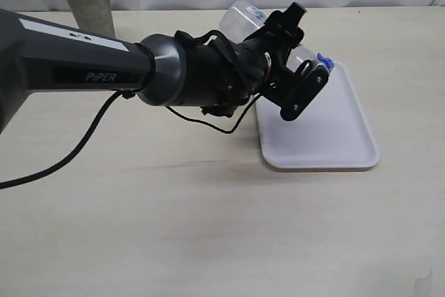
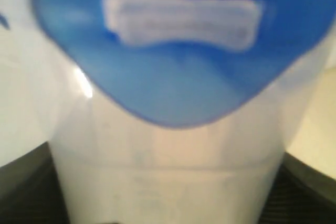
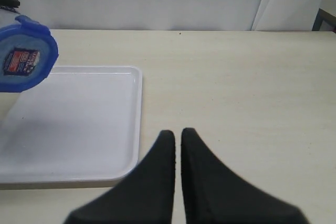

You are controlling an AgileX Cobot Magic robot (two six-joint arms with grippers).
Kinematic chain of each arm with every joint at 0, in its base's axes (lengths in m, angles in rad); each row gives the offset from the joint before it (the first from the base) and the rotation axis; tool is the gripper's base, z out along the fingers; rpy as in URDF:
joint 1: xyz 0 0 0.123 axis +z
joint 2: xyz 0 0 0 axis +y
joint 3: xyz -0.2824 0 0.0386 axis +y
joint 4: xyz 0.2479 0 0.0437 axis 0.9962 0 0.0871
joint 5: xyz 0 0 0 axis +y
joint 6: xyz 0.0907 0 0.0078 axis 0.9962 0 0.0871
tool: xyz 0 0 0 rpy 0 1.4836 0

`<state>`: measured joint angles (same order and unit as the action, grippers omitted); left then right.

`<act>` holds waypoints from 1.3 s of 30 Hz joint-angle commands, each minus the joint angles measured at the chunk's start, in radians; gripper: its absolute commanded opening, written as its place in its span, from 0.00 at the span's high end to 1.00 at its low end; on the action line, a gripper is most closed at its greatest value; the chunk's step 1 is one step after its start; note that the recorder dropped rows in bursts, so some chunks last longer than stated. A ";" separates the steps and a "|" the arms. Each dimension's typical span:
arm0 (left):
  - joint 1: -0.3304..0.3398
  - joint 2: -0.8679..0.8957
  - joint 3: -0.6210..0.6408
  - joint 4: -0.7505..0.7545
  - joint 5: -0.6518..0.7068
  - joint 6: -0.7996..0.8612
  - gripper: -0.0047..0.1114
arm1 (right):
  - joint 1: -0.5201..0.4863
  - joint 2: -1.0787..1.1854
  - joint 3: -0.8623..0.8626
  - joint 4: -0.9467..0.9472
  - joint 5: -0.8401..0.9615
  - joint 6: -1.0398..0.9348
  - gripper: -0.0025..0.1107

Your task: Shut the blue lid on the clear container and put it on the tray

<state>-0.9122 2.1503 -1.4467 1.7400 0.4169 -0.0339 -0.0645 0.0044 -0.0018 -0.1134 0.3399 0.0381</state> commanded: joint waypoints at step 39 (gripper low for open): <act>0.162 0.238 -0.242 -0.627 -1.153 -0.749 0.96 | -0.004 -0.004 0.002 0.005 0.002 0.004 0.94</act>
<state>-0.7560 2.3833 -1.6765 1.1656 -0.7188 -0.8025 -0.0645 0.0044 -0.0018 -0.1134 0.3417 0.0381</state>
